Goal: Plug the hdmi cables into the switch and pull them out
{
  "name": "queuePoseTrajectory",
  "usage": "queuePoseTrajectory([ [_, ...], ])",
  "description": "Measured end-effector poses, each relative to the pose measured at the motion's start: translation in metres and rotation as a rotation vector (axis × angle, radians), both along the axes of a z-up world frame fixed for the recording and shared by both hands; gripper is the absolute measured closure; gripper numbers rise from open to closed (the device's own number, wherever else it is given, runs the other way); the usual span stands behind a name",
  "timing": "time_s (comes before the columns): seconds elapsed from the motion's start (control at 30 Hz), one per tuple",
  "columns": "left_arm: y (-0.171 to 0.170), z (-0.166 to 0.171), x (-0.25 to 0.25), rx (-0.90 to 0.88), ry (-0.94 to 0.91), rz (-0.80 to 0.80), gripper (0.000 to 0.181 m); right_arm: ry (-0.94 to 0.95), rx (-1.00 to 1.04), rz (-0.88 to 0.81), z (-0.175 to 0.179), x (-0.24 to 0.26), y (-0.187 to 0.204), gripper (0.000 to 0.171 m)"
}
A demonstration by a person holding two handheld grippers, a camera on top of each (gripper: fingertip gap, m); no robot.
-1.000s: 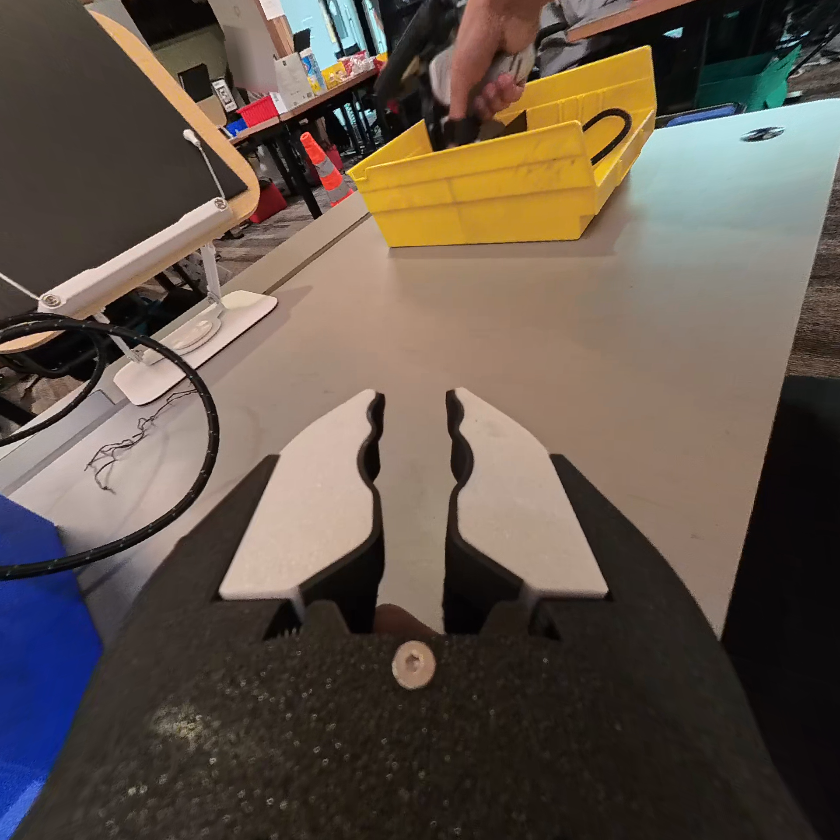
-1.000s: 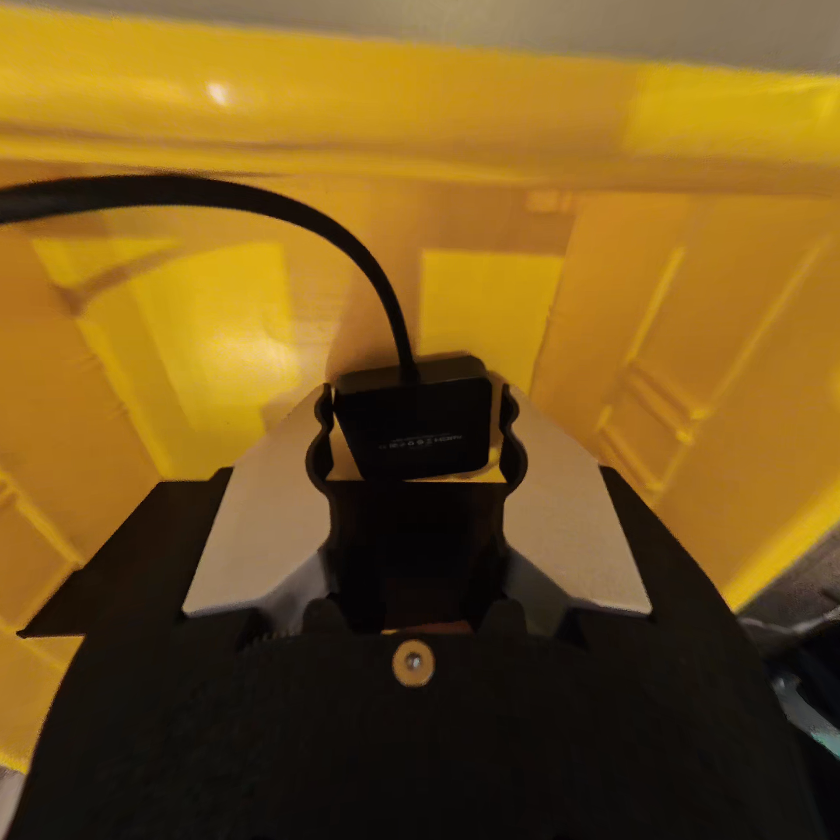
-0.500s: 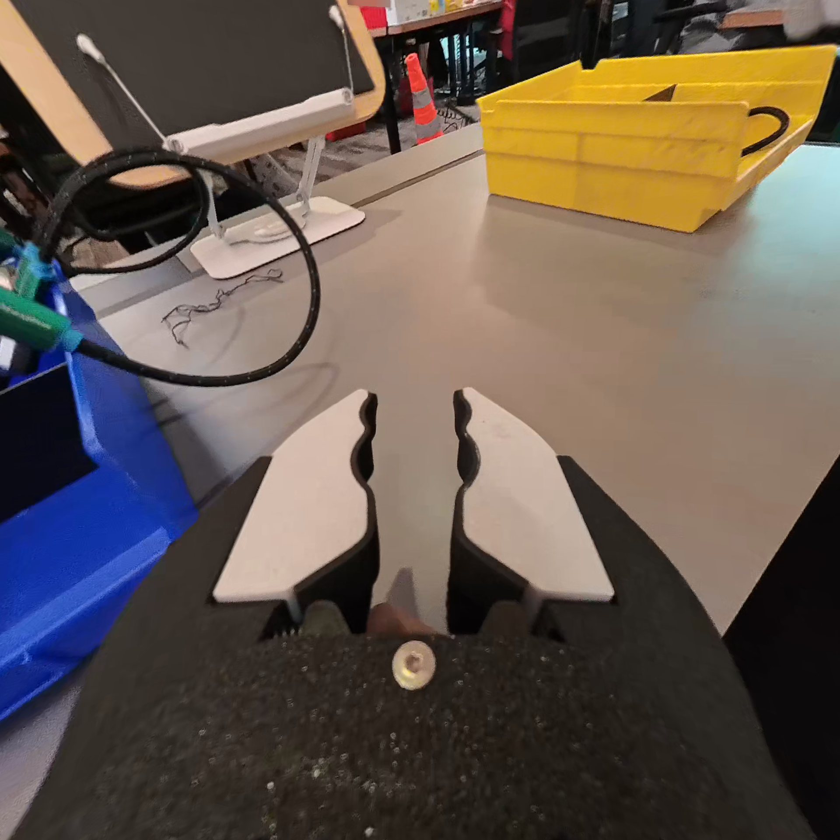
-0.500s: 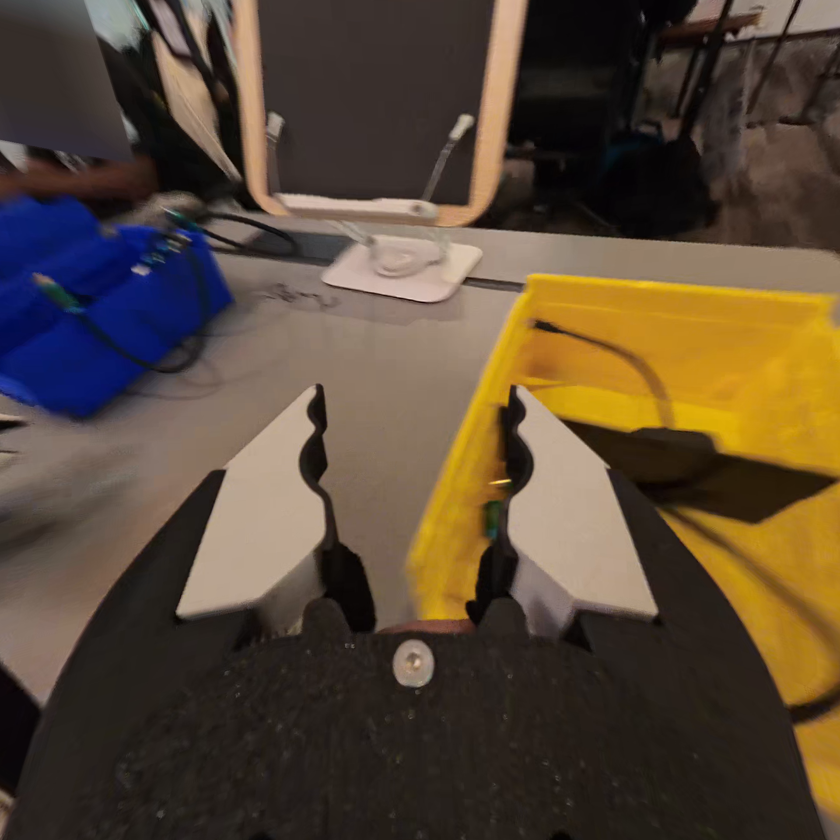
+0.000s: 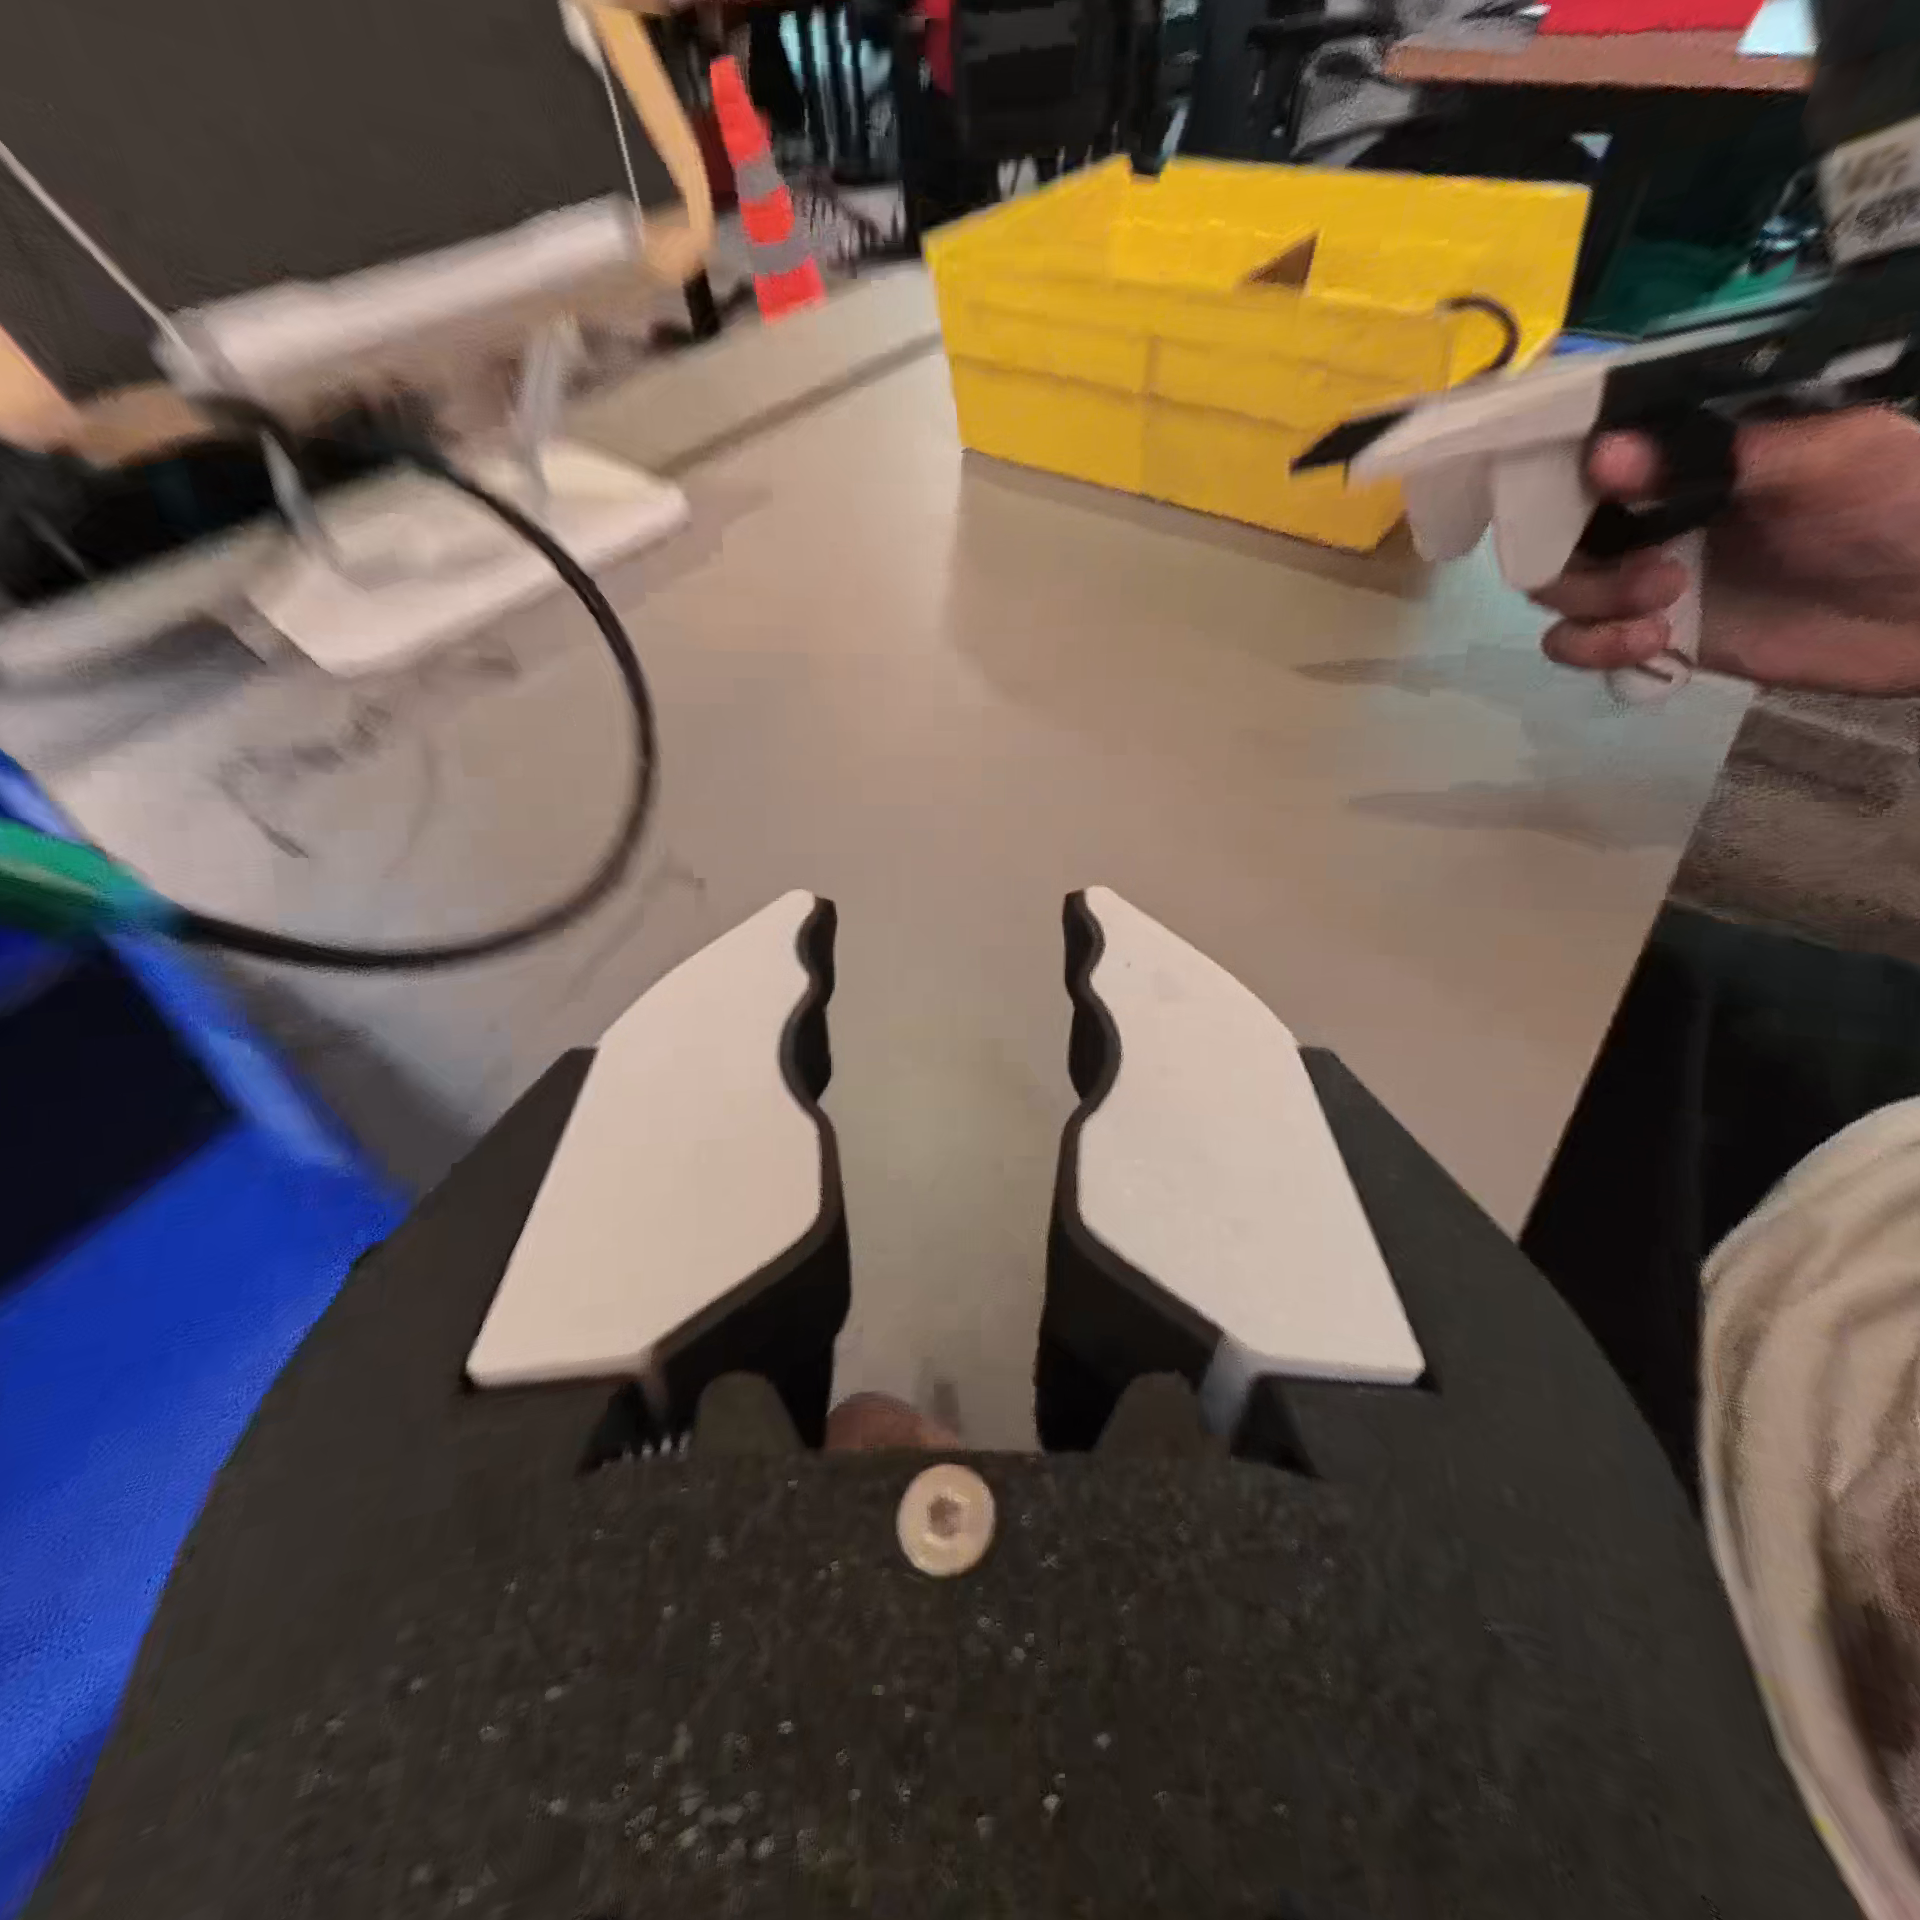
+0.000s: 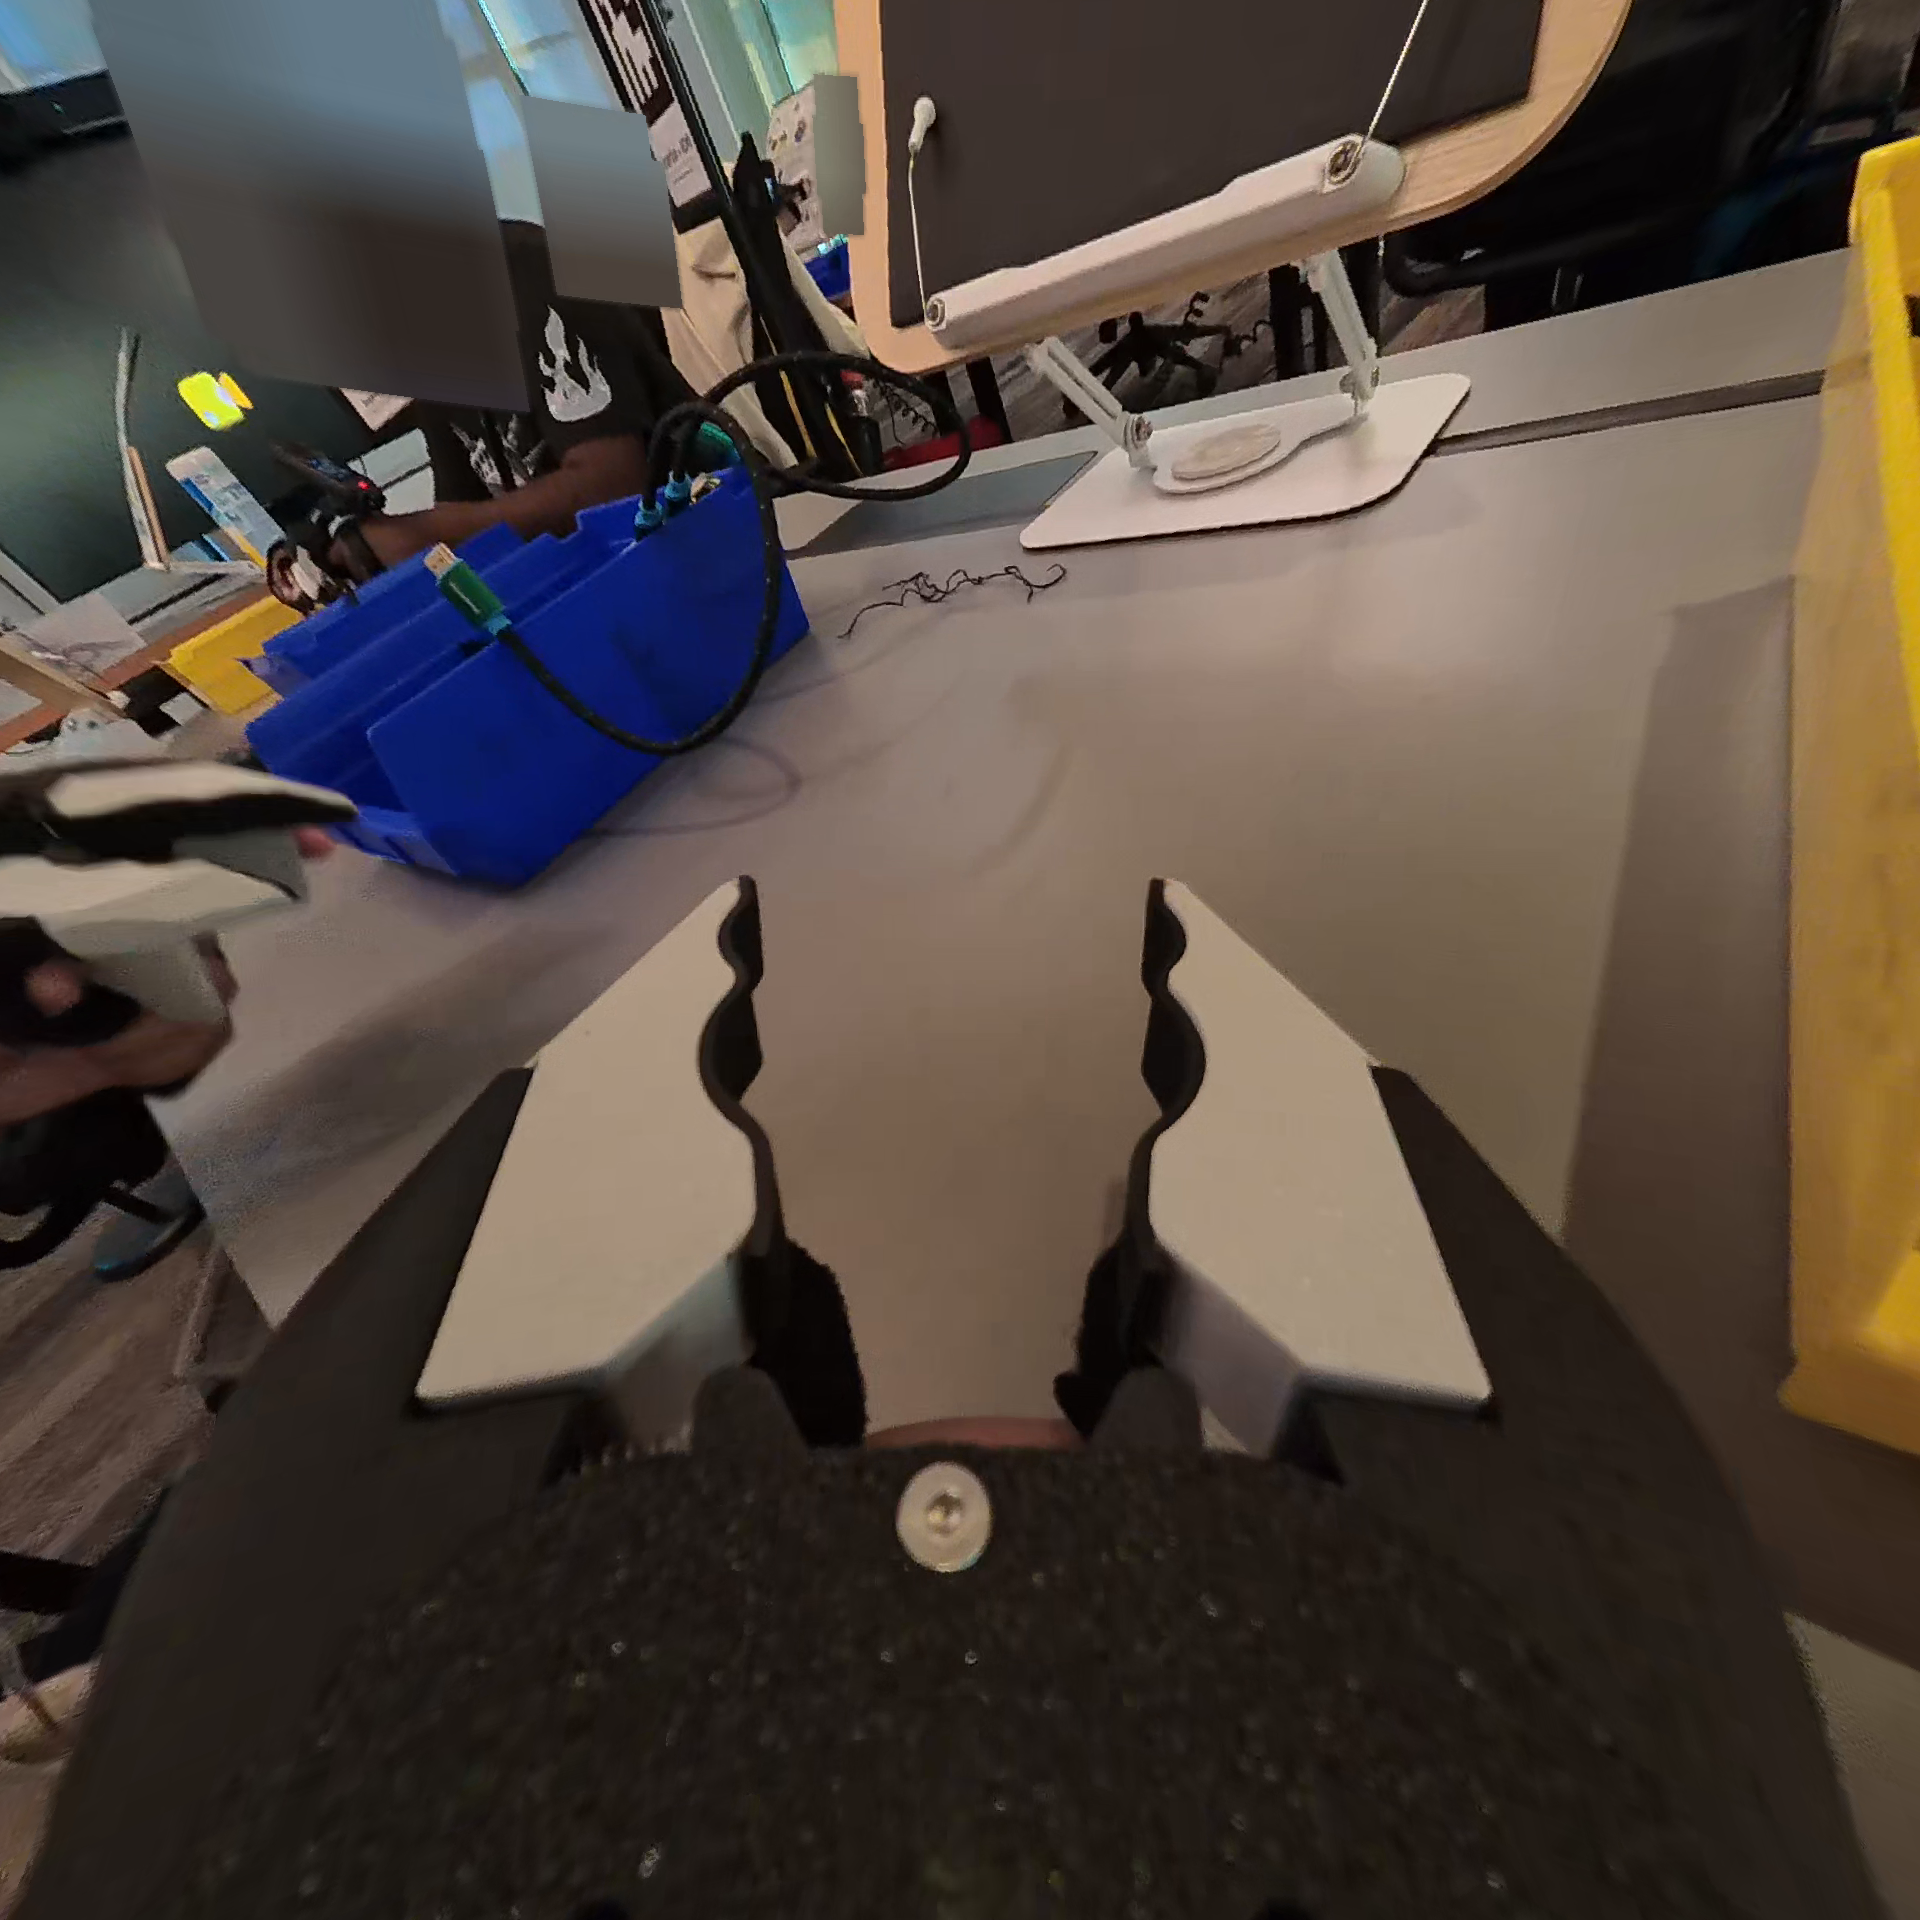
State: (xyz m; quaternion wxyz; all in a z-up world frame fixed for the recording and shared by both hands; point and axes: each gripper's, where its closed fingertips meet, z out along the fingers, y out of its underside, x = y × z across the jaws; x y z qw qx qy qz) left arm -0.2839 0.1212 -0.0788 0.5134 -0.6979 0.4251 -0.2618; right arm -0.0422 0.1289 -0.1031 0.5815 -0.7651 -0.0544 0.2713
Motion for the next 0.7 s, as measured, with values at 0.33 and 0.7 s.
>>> queuePoseTrajectory([
  [0.33, 0.201, 0.036, -0.135, 0.031, 0.683, -0.017, 0.134, -0.029, -0.022, 0.097, -0.007, -0.017, -0.012, 0.098],
  [0.7, 0.303, -0.064, -0.146, -0.202, 0.932, -0.170, 0.125, -0.028, -0.056, 0.120, -0.013, -0.020, -0.021, 0.098],
])
